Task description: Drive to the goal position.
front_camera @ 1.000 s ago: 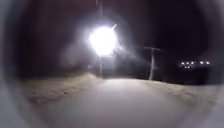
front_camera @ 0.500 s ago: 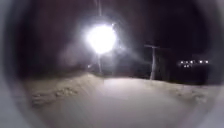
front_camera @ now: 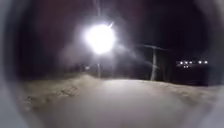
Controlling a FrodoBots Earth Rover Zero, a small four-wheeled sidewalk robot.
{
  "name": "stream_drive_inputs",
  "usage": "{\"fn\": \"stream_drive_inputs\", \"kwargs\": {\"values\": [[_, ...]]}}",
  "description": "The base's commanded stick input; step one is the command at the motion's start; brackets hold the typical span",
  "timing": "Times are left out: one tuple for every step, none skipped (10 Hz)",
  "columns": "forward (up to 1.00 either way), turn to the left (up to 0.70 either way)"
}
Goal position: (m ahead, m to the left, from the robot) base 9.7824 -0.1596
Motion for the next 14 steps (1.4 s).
{"fn": "stream_drive_inputs", "kwargs": {"values": [[0.7,-0.1],[0.7,0.0],[0.7,0.0],[0.7,0.0],[0.7,0.0],[0.7,0.0],[0.7,0.0],[0.7,0.0],[0.7,0.0],[0.7,0.0],[0.7,0.0],[0.7,0.0],[0.7,0.0],[0.7,0.01]]}}
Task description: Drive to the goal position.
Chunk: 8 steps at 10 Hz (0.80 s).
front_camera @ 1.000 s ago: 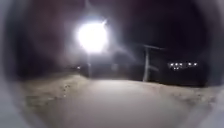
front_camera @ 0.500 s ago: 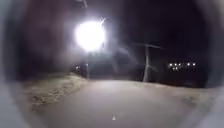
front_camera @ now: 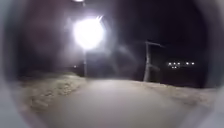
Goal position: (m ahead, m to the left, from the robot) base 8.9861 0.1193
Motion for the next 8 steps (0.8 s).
{"fn": "stream_drive_inputs", "kwargs": {"values": [[0.7,0.16],[0.7,0.33],[0.7,0.35],[0.7,0.33],[0.7,0.3],[0.7,0.0],[0.7,0.0],[0.7,0.0]]}}
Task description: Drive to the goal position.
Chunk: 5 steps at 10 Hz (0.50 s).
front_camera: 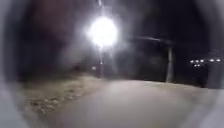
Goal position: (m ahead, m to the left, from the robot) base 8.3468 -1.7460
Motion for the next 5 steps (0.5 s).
{"fn": "stream_drive_inputs", "kwargs": {"values": [[0.7,0.0],[0.7,0.0],[0.7,0.0],[0.7,0.0],[0.7,0.0]]}}
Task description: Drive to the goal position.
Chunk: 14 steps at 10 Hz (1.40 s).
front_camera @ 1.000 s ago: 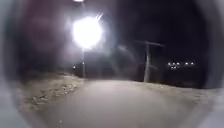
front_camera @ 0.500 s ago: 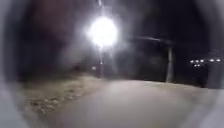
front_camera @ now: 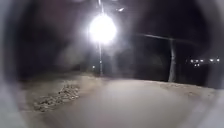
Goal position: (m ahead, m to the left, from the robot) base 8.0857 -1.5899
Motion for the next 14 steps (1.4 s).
{"fn": "stream_drive_inputs", "kwargs": {"values": [[0.7,0.0],[0.7,0.0],[0.7,0.0],[0.7,0.0],[0.7,-0.03],[0.7,-0.21],[0.7,-0.34],[0.7,-0.27],[0.7,-0.06],[0.7,0.0],[0.7,0.0],[0.7,0.0],[0.7,0.0],[0.7,0.0]]}}
